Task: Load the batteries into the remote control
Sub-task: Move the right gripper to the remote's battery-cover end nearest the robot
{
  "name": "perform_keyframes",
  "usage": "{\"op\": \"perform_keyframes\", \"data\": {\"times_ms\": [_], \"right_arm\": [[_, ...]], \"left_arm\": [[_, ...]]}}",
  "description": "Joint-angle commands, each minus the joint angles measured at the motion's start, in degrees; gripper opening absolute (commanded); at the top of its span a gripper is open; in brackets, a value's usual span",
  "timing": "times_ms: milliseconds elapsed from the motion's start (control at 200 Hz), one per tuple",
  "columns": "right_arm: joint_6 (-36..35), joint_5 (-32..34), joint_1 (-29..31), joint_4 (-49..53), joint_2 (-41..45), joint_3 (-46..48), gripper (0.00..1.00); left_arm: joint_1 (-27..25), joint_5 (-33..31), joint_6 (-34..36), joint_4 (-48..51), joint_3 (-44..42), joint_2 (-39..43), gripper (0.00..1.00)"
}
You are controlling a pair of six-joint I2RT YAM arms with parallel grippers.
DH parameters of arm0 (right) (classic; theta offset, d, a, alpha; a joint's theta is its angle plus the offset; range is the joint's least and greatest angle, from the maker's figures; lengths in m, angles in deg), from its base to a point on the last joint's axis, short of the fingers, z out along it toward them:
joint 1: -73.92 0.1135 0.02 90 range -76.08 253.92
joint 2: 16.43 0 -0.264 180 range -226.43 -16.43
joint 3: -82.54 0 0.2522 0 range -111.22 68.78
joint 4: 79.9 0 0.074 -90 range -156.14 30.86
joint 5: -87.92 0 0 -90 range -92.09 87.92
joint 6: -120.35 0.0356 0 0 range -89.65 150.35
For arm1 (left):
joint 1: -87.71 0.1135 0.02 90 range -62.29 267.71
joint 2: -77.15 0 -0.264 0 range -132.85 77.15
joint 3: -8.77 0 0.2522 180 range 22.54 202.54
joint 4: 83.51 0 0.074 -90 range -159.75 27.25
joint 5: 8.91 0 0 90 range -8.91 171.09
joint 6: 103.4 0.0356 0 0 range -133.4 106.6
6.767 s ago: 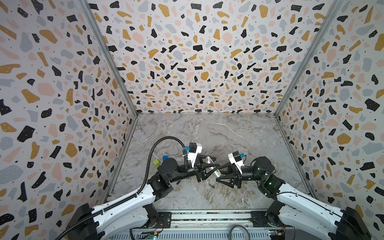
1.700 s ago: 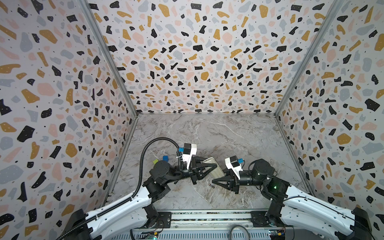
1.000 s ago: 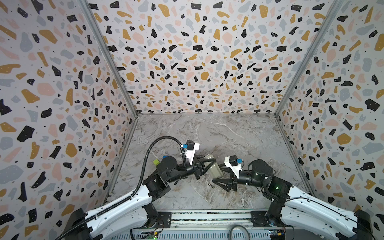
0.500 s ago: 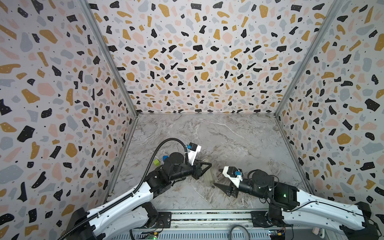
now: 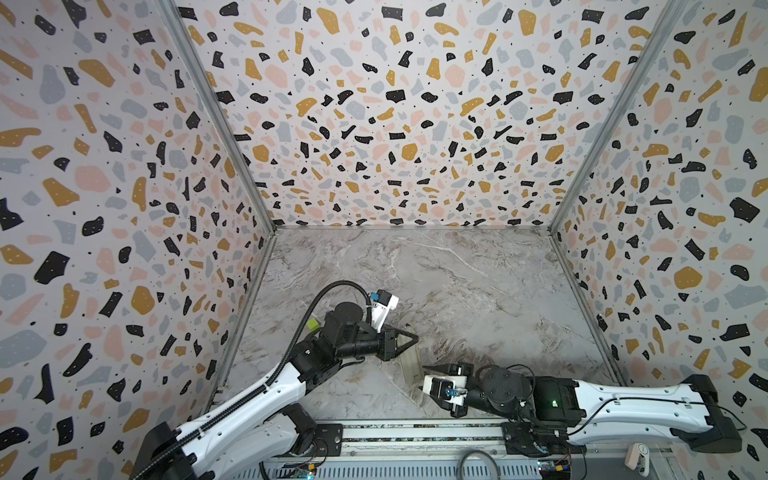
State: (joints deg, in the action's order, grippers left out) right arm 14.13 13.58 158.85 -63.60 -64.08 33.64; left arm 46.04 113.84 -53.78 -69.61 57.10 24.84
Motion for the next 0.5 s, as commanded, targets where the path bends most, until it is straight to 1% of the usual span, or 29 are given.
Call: {"op": "perform_keyframes", "data": {"times_ms": [0, 120, 260, 395, 496], "right_arm": [[-3.1, 1.9, 0.2, -0.6, -1.0, -0.8, 0.37], [-4.4, 2.5, 0.2, 0.4, -3.7, -1.8, 0.36], [-5.3, 2.5, 0.2, 1.5, -6.2, -3.1, 0.38], [-5.7, 2.7, 0.5, 1.4, -6.7, -3.2, 0.41], [-6.0, 3.5, 1.0, 1.4, -7.3, -3.3, 0.41]], "left_arm": [[0.4, 4.5, -1.0, -0.6, -0.6, 0.4, 0.00], [0.4, 6.0, -0.6, 0.1, -0.6, 0.1, 0.00], [0.5, 7.1, -0.7, 0.2, -0.7, -0.5, 0.00], [0.7, 7.8, -0.7, -0.2, -1.7, -0.5, 0.00], [0.7, 8.1, -1.4, -1.3, -2.5, -0.6, 0.00]]}}
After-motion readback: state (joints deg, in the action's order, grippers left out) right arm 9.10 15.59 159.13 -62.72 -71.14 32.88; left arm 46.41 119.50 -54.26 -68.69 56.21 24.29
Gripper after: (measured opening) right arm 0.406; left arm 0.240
